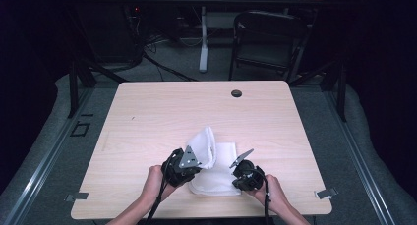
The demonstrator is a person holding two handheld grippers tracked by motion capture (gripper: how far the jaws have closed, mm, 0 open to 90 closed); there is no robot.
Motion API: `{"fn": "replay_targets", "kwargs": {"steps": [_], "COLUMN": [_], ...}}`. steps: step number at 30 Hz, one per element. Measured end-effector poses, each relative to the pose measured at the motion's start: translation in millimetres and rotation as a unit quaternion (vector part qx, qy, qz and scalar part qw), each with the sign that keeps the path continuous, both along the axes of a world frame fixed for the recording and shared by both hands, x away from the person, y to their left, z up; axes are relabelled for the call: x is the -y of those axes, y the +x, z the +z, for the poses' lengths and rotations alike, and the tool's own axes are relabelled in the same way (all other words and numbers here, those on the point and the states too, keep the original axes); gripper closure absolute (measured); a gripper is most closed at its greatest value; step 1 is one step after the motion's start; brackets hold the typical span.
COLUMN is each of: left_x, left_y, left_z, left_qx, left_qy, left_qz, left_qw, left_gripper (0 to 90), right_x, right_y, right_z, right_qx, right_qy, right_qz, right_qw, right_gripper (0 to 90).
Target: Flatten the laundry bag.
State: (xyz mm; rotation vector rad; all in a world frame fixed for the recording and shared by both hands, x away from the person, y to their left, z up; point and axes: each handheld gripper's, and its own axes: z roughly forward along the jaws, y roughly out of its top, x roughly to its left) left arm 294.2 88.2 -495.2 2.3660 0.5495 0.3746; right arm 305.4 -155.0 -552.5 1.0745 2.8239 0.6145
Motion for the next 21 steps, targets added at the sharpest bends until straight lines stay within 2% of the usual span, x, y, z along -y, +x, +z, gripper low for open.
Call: {"fn": "replay_targets", "kwargs": {"steps": [21], "left_x": [-25.7], "left_y": [-10.2], "left_z": [-2.3], "left_qx": [0.001], "left_qy": [0.002], "left_qz": [0.031], "left_qw": [0.9995], "left_gripper": [84.3], "right_x": [3.9], "right_y": [0.1], "right_z": [1.1], "right_qx": [-0.002], "right_qy": [-0.013], "right_qz": [-0.012], "right_qw": [0.9998], "right_gripper": [90.0]}}
